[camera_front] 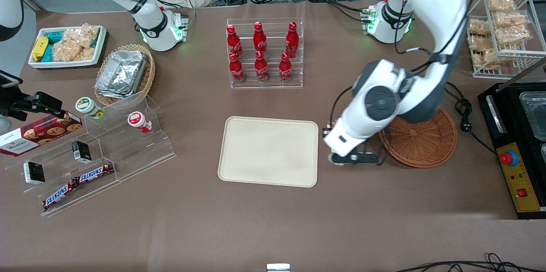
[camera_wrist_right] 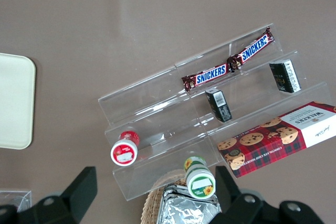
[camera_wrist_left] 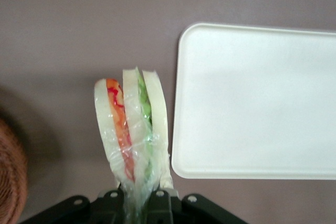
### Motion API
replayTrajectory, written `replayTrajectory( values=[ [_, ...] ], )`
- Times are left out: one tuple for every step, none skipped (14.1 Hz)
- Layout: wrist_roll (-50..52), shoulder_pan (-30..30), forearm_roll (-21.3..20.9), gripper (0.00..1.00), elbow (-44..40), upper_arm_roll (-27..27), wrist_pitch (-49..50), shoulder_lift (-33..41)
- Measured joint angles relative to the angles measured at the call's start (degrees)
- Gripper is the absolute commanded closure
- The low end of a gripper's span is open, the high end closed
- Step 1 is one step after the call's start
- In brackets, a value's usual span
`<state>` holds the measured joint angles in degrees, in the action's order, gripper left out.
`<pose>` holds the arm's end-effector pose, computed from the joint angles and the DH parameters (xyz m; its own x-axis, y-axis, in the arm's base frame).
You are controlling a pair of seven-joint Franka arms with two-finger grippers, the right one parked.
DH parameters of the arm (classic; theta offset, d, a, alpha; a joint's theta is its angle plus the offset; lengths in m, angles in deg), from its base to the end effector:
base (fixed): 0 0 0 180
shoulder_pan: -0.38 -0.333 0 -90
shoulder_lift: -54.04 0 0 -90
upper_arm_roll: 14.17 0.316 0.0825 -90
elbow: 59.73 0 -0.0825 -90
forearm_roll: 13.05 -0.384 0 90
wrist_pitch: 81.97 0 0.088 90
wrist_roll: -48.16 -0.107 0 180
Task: Place sandwich from basket to tray
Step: 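Lift the sandwich out of the basket and carry it toward the beige tray, then lower the sandwich onto the beige tray and open the left gripper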
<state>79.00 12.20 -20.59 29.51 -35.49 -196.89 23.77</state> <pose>0.5960 -0.3368 0.3527 0.9959 -0.0570 -0.0707 -0.0545 -0.9978 0.0365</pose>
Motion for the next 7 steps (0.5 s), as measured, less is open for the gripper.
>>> replayTrajectory(
  values=[
    [1.7, 1.55, -2.26, 0.88, 0.0, -0.01, -1.01, -1.87],
    [3.16, 2.85, -4.13, 0.9, -0.01, -0.01, -2.56, -3.72],
    [4.03, 3.97, -5.18, 0.9, -0.06, -0.02, -4.44, -5.46],
    [4.38, 4.8, -5.71, 0.9, -0.17, -0.02, -5.84, -7.04],
    [4.46, 5.41, -5.89, 0.9, -0.41, -0.01, -6.51, -8.33],
    [4.46, 5.85, -5.9, 0.89, -0.93, -0.01, -6.81, -9.47],
    [4.46, 6.13, -5.9, 0.87, -1.52, -0.01, -6.82, -10.43]
  ],
)
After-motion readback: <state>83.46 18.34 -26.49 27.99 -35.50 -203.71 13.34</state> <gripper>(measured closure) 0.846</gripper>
